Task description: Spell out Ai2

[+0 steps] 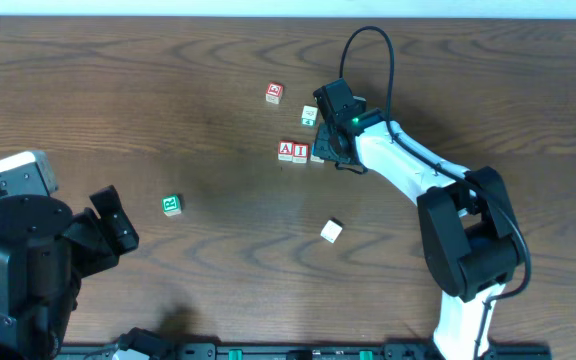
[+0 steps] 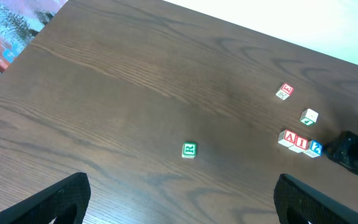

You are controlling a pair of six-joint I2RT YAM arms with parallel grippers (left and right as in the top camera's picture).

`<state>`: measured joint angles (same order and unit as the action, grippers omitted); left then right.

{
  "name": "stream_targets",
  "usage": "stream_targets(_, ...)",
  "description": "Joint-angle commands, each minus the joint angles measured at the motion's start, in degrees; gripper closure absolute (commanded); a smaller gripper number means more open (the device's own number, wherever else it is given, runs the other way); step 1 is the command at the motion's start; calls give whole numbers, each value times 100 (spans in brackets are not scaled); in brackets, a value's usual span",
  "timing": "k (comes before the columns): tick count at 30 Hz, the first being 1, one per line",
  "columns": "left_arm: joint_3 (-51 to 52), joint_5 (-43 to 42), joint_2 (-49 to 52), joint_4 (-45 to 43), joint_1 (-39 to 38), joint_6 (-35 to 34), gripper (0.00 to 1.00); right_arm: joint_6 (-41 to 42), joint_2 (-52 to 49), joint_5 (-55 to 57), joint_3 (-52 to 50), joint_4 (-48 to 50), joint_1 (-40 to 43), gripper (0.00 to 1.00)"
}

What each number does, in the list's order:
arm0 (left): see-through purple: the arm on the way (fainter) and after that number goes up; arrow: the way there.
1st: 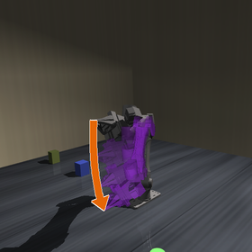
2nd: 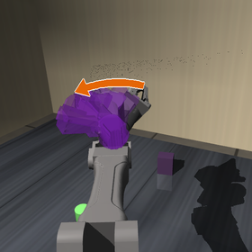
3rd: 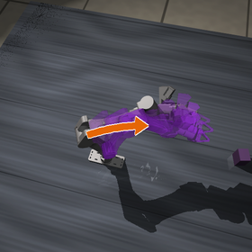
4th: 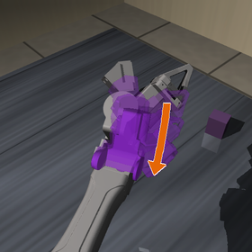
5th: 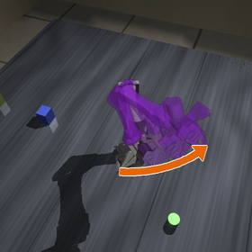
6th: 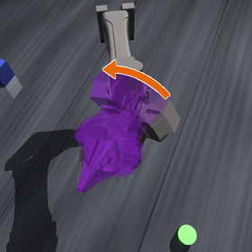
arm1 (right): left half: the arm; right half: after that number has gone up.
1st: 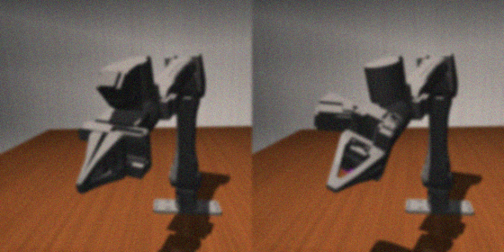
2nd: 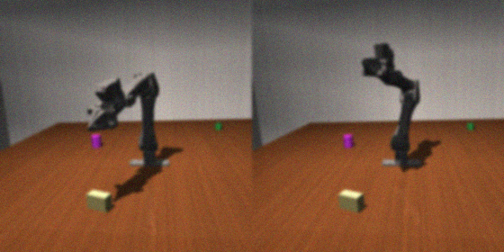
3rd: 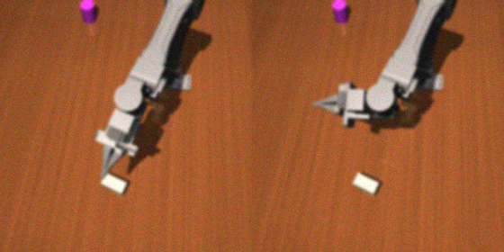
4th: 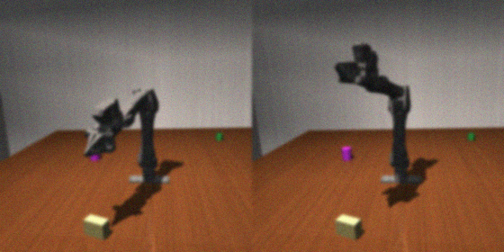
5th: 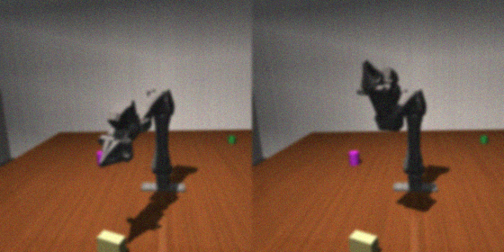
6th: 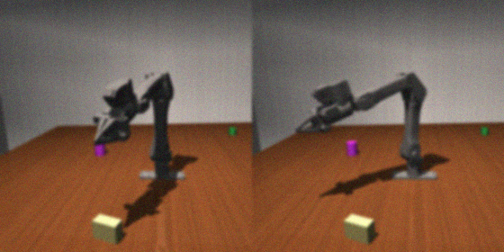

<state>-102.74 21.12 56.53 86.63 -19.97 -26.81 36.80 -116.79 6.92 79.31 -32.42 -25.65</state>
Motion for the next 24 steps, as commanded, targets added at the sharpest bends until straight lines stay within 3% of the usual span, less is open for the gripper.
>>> stream_targets(1, -52, 4, 20, 11, 7, -2, 5, -68, -57, 59, -35, 37, -31, 73)
stream_targets(24, -52, 4, 20, 11, 7, -2, 4, -42, -57, 55, -35, 160, -31, 64)
